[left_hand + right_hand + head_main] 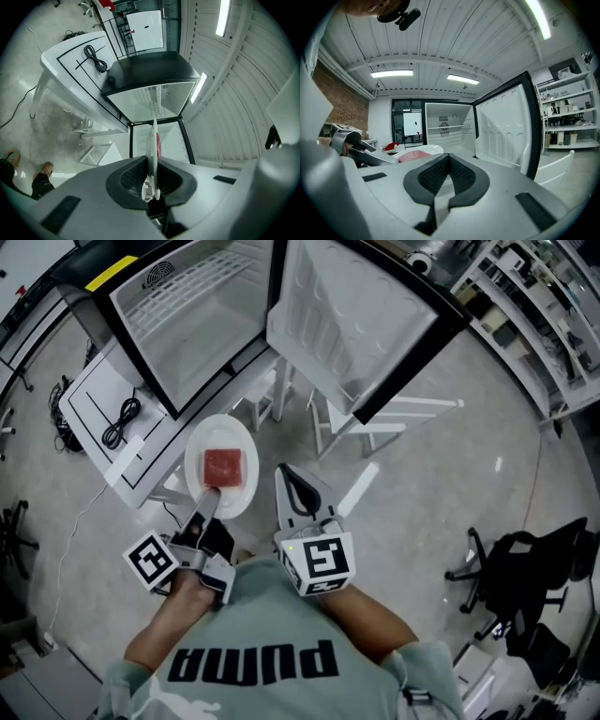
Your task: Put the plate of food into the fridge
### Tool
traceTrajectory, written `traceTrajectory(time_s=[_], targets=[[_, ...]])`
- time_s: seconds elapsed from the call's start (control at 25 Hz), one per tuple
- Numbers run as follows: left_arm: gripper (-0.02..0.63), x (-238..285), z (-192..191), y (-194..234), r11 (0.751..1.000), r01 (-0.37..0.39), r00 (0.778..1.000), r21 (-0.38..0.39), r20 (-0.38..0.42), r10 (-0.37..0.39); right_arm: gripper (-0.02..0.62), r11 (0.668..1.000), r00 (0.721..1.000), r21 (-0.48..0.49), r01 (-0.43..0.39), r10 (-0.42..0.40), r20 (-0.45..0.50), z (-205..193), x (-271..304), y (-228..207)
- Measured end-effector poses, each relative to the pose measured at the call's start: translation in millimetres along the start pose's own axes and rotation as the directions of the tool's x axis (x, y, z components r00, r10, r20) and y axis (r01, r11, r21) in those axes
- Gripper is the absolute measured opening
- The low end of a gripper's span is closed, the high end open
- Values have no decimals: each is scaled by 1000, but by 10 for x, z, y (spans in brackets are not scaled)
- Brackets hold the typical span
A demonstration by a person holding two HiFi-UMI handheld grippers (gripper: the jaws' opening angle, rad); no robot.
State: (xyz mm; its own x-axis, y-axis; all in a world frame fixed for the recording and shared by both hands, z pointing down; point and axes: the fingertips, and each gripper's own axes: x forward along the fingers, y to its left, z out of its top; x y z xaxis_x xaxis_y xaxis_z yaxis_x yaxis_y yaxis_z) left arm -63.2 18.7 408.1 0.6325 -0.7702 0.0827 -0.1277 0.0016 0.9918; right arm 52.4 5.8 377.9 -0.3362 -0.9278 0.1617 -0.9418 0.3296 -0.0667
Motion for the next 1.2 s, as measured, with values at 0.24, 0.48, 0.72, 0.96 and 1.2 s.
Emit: traceTrajectory(time_s=[0.24,0.48,0.72,0.96,1.2], targets=[[32,464,37,18,999,-38,998,-3,47,38,5,998,998,32,-55,55,-10,25,368,-392],[32,879,8,24,998,-61,994,-1,95,61,5,991,993,67,-116,118,-19,-2,636,-767],[32,1163,-64,33,996,-83,985,-11,150,84,5,977,980,92,-191,195,-35,-31,799,-1023],[32,1263,-114,85,995,-101,972,-26,209,104,5,961,961,90,-262,268,-61,-103,888,-1129],[32,1193,-1,90,994,-101,962,-33,253,106,5,945,941,85,-317,324,-93,-174,985,-1017]])
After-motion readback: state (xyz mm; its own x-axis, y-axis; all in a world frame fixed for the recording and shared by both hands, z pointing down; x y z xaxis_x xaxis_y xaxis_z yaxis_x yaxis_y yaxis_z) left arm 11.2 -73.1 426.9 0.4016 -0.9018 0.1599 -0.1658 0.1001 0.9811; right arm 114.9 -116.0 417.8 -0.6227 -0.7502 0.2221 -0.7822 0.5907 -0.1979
